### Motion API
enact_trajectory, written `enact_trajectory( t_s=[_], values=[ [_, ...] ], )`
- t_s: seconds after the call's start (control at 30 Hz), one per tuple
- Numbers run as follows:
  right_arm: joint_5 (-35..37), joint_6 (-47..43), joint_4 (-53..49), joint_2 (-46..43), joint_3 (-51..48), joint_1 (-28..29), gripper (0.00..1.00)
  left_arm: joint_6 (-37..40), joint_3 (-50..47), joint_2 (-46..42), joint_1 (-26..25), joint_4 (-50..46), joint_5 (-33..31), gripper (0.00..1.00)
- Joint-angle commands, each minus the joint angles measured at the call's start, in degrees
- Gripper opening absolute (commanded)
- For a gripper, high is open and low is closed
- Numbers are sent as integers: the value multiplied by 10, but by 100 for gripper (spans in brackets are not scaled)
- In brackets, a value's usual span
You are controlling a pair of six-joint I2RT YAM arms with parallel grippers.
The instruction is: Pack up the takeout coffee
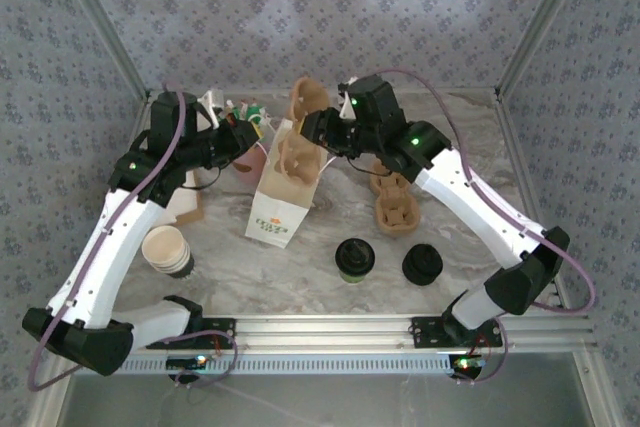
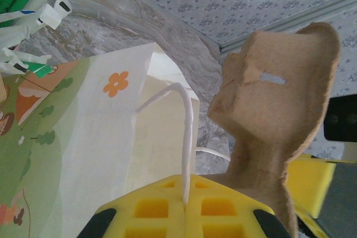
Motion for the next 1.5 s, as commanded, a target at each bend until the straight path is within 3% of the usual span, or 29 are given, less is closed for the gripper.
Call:
enact_trajectory(
  t_s=[0.0,0.23,0.73,1.1,1.47],
  values=[
    [58,6,-31,7,21,13,33,-4,-1,-13,-3,18,-5,0],
    [85,9,-104,27,51,30,33,-9,-10,-16,-3,26,-3,0],
    [64,51,-120,54,56,40,33,-17,-42,-29,-3,49,-1,0],
    [64,37,-219,82,150,31,33,-30,-60,-39,-2,70,2,0],
    [-5,65,-300,135,198,13,32,-69,-100,-73,-49,116,-49,0]
  ],
)
